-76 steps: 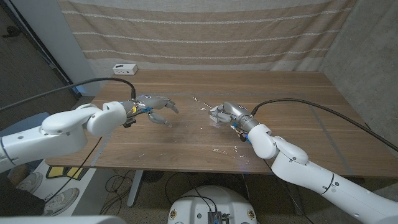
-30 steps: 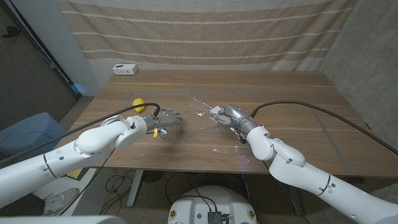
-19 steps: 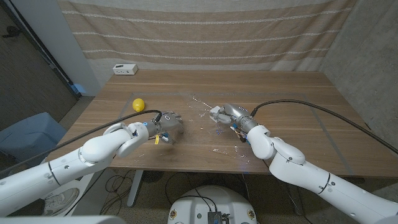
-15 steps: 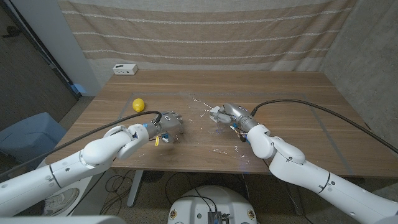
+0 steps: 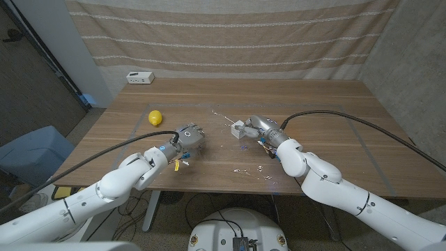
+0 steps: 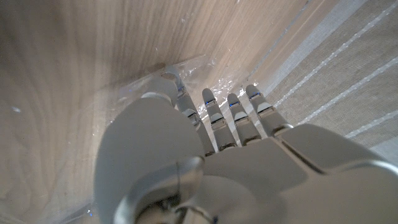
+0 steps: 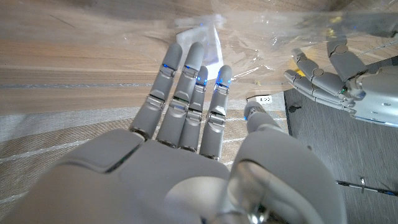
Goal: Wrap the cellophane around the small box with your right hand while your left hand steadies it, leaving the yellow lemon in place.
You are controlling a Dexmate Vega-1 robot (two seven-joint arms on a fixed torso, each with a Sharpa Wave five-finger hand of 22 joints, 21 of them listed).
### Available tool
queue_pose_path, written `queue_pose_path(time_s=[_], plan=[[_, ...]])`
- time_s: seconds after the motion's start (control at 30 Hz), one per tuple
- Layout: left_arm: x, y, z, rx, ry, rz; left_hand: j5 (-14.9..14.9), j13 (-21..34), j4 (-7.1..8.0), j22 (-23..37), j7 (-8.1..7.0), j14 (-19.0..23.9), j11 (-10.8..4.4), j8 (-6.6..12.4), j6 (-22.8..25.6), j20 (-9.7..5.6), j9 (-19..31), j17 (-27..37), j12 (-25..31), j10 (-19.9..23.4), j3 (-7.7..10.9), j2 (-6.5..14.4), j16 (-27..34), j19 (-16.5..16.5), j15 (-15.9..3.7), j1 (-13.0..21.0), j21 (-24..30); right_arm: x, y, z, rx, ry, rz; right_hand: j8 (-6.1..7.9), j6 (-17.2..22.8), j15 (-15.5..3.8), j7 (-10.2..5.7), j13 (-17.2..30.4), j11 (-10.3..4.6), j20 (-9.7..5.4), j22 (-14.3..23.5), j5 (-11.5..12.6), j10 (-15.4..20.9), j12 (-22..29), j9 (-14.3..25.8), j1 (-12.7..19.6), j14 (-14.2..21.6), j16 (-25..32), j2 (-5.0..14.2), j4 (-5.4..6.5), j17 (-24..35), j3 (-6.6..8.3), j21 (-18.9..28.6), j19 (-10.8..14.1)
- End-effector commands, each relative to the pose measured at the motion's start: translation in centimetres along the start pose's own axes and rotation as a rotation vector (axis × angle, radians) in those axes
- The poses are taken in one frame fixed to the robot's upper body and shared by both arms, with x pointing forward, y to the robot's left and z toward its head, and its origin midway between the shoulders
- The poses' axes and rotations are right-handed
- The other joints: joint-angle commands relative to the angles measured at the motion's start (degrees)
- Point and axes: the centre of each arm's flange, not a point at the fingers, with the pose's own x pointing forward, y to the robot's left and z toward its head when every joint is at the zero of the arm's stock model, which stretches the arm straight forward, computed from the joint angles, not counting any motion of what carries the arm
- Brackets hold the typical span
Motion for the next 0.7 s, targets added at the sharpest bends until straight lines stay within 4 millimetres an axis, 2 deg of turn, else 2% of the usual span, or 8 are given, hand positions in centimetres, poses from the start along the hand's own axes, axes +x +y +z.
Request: queue_pose_path(time_s=[0.03, 0.1, 0.27, 0.33, 0.4, 0.5, 0.57, 0.7], plan=[[0.3, 0.8, 0.1, -0.058, 0.148, 0.167, -0.2, 0.2, 0.34, 0.1, 0.2, 0.9, 0.07, 0.19, 0.2, 0.15, 0.3, 0.1, 0.3, 0.7, -0.41, 0.4, 0.4, 0.6, -5.92, 0.3, 0.4, 0.1, 0.2, 0.0, -0.019, -0.007, 0.036, -0.04, 1.0, -1.84, -0.12, 0.1, 0.27, -2.86, 0.1, 0.1, 1.5, -0.2, 0.1, -1.1, 6.4, 2.0, -0.03, -0.28, 0.1, 1.11, 1.8, 3.8], [0.4, 1.0, 0.1, -0.066, 0.159, 0.183, -0.2, 0.2, 0.43, 0.1, 0.21, 1.0, 0.16, 0.08, 0.0, 0.16, 0.3, 0.2, 0.2, 0.8, -0.53, 0.5, 0.4, 0.6, -5.87, 0.2, 0.4, 0.2, 0.2, 0.0, -0.026, -0.014, 0.062, 0.21, 2.0, -2.51, 0.05, 0.1, 0.63, -3.56, 0.1, 0.1, 2.8, 0.1, 0.2, -1.5, 8.7, 2.4, 0.05, -0.29, -0.3, 1.5, 2.4, 5.2], [0.6, 1.6, 0.1, -0.093, 0.17, 0.216, -0.3, 0.3, 0.63, 0.2, 0.26, 1.4, 0.21, 0.0, 0.0, 0.28, 0.4, 0.2, 0.1, 0.9, -0.84, 0.7, 0.4, 0.6, -5.9, 0.1, 0.4, 0.5, 0.4, 0.0, -0.021, -0.033, 0.121, 0.53, 3.4, -3.43, 0.01, 0.0, 0.25, -4.77, 0.0, 0.3, 4.1, 0.3, 0.2, -1.4, 10.6, 1.9, 0.8, -0.47, -1.8, 2.81, 3.3, 7.2], [0.7, 1.8, 0.0, -0.109, 0.165, 0.221, -0.3, 0.3, 0.66, 0.2, 0.13, 1.5, 0.18, -0.05, 0.0, 0.27, 0.4, 0.2, 0.0, 0.8, -0.97, 0.7, 0.4, 0.6, -5.97, 0.0, 0.4, 0.7, 0.5, -0.1, -0.023, -0.033, 0.148, 0.42, 3.5, -4.16, 0.12, 0.0, 0.12, -5.33, 0.0, 0.5, 4.4, 0.2, 0.2, -1.1, 13.1, 2.7, 1.49, -0.56, -1.8, 3.83, 3.8, 8.3], [0.7, 2.1, 0.0, -0.119, 0.166, 0.234, -0.3, 0.3, 0.69, 0.2, 0.07, 1.5, 0.32, -0.04, 0.1, 0.29, 0.4, 0.2, 0.0, 0.8, -1.08, 0.7, 0.4, 0.6, -5.95, 0.0, 0.3, 0.8, 0.6, -0.1, -0.024, -0.03, 0.174, 0.37, 3.5, -4.32, -0.09, 0.0, 0.15, -5.44, 0.0, 0.7, 4.2, 0.0, 0.2, -0.4, 13.0, 2.5, 1.94, -0.95, -1.9, 4.75, 3.8, 8.3], [0.8, 2.5, 0.0, -0.13, 0.158, 0.243, -0.4, 0.3, 0.75, 0.2, 0.24, 1.5, 0.53, -0.12, 0.0, 0.19, 0.5, 0.2, -0.2, 0.7, -1.28, 0.8, 0.3, 0.5, -6.01, -0.1, 0.3, 1.1, 0.8, -0.2, -0.008, -0.027, 0.234, -0.65, 1.2, -4.39, -0.75, -0.1, -0.22, -5.73, 0.1, 1.1, 1.6, -1.3, 0.2, 1.7, 10.9, 1.4, 2.38, -1.99, -2.0, 7.12, 3.7, 7.1], [0.8, 2.6, 0.0, -0.135, 0.154, 0.246, -0.4, 0.3, 0.83, 0.2, 0.27, 1.4, 0.52, -0.17, -0.1, 0.17, 0.5, 0.2, -0.2, 0.8, -1.36, 0.9, 0.2, 0.5, -5.99, -0.1, 0.3, 1.2, 1.0, -0.2, 0.0, -0.028, 0.26, -1.09, -0.1, -3.66, -0.79, 0.0, -0.59, -5.45, 0.1, 1.2, 0.3, -1.8, 0.3, 3.5, 8.5, 0.5, 2.24, -3.07, -1.9, 8.67, 3.2, 4.8], [0.7, 2.9, 0.0, -0.155, 0.154, 0.266, -0.4, 0.3, 0.84, 0.2, 0.37, 1.4, 0.26, -0.17, 0.1, 0.18, 0.5, 0.2, -0.3, 0.9, -1.54, 1.0, 0.1, 0.4, -5.98, -0.1, 0.3, 1.2, 1.2, -0.3, 0.023, -0.028, 0.259, -1.1, -0.3, -2.18, -0.78, 0.1, -0.57, -4.57, 0.2, 1.1, -0.1, -1.8, 0.3, 4.0, 4.9, -0.9, 2.51, -2.44, -1.9, 9.72, 2.7, 2.4]])
